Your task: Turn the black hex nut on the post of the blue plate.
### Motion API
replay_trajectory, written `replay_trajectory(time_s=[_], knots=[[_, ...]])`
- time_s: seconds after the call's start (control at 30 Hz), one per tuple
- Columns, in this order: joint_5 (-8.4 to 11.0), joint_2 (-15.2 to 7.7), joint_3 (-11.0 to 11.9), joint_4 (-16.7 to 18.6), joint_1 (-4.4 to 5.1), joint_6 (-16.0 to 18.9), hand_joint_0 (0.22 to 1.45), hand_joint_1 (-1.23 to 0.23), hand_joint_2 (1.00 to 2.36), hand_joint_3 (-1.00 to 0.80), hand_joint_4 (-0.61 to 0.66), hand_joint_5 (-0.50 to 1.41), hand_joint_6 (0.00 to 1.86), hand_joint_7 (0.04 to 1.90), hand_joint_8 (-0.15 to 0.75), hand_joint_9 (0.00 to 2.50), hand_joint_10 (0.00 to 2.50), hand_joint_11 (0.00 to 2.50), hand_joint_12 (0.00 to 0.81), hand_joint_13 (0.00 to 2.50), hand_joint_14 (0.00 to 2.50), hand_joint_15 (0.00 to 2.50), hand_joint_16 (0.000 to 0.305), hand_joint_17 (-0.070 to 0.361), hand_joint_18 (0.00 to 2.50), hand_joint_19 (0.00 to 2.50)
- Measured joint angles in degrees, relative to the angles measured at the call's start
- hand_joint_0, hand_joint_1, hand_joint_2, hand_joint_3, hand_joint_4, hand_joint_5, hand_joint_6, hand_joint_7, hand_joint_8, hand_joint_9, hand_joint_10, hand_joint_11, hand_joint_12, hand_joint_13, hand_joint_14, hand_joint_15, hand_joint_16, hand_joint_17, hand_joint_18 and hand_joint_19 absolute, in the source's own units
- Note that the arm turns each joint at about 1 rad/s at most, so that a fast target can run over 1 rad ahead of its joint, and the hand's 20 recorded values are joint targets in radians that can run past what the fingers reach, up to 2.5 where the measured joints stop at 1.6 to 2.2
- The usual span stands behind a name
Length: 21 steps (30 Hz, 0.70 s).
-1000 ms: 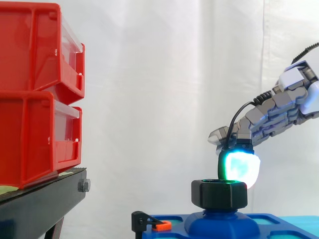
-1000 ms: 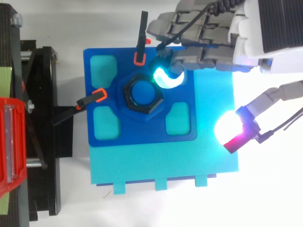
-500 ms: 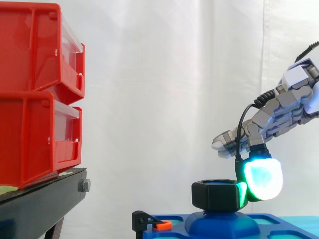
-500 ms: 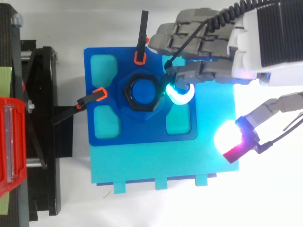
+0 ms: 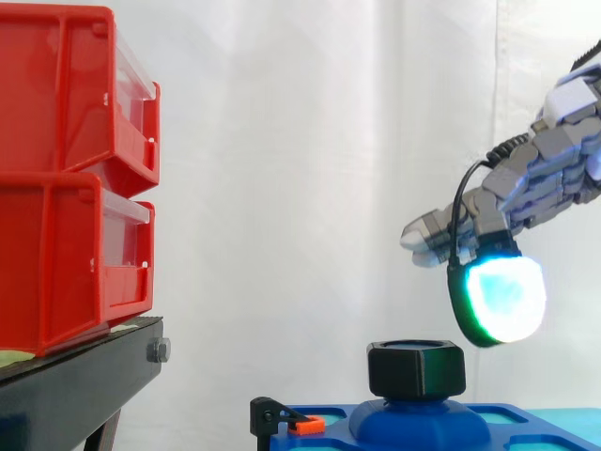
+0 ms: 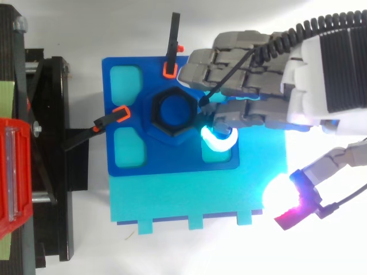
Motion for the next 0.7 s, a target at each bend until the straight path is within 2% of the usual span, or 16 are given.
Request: replay_trajectory(time_s=[0.1, 0.27, 0.47, 0.57, 0.7], knots=[[0.11, 0.38, 0.54, -0.01, 0.24, 0.67, 0.45, -0.57, 1.0, -0.5, 0.19, -0.25, 0.5, 0.87, 0.154, 0.0, 0.0, 0.0, 0.301, 0.0, 0.0, 0.0, 0.044, 0.099, 0.0, 0.0], [0.37, 0.52, 2.94, -0.08, 0.4, 1.16, 0.45, -0.57, 1.0, -0.5, 0.18, -0.25, 0.5, 0.85, 0.152, 0.0, 0.0, 0.0, 0.301, 0.0, 0.0, 0.0, 0.044, 0.099, 0.0, 0.0], [2.25, 0.36, 5.06, 0.58, 0.63, 2.22, 0.45, -0.56, 1.0, -0.5, 0.15, -0.26, 0.5, 0.79, 0.153, 0.0, 0.0, 0.0, 0.303, 0.0, 0.0, 0.0, 0.044, 0.099, 0.0, 0.0], [2.39, -0.4, 5.24, 2.56, 0.72, 2.54, 0.44, -0.56, 1.0, -0.5, 0.15, -0.27, 0.5, 0.78, 0.153, 0.0, 0.0, 0.0, 0.304, 0.0, 0.0, 0.0, 0.045, 0.101, 0.0, 0.0], [1.59, -1.94, 5.3, 6.06, 0.74, 3.09, 0.44, -0.54, 1.0, -0.5, 0.15, -0.27, 0.5, 0.77, 0.157, 0.0, 0.0, 0.0, 0.307, 0.0, 0.0, 0.0, 0.045, 0.102, 0.0, 0.0]])
